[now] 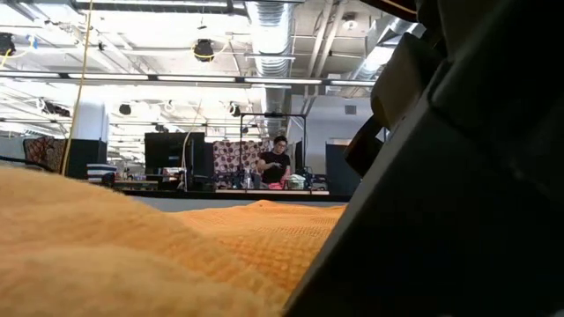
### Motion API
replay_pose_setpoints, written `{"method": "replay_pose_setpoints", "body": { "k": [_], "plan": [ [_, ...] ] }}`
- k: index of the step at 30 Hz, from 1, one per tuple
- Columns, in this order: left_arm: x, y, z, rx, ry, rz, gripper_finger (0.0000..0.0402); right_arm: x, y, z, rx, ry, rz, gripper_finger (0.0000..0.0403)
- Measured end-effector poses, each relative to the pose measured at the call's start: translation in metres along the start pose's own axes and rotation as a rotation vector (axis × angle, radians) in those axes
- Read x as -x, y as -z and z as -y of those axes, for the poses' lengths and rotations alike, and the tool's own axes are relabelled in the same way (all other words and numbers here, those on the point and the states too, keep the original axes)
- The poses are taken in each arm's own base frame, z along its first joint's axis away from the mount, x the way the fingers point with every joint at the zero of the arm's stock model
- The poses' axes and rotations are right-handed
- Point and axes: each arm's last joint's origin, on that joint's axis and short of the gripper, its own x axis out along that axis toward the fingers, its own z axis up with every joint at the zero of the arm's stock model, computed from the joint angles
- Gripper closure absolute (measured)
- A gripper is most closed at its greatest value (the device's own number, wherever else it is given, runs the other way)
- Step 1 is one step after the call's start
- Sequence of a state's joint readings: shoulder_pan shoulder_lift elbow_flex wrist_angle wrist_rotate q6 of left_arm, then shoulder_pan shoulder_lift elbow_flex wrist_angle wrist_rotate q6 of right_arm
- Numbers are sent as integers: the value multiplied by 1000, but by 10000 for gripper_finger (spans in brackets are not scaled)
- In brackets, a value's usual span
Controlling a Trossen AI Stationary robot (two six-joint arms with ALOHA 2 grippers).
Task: Roll towel
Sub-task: Roll the yellow towel
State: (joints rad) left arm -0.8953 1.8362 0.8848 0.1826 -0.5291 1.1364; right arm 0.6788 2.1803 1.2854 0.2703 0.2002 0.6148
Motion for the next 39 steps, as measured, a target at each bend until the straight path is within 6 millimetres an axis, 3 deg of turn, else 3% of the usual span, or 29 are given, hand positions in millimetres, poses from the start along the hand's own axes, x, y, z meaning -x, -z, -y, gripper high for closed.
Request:
{"method": "replay_pose_setpoints", "body": {
  "k": [14,19,25,39],
  "plan": [
    [1,-4,0,-130,4,64,313,-2,-6,8,-53,19,8,381],
    [-13,-11,5,-115,-64,78,313,-3,-9,13,-62,27,14,381],
    [-17,-9,4,-143,-133,-38,313,-3,-9,12,-76,6,1,381],
    [7,-6,4,-146,-36,-87,313,-2,-7,10,-85,3,-1,381]
  ]
}}
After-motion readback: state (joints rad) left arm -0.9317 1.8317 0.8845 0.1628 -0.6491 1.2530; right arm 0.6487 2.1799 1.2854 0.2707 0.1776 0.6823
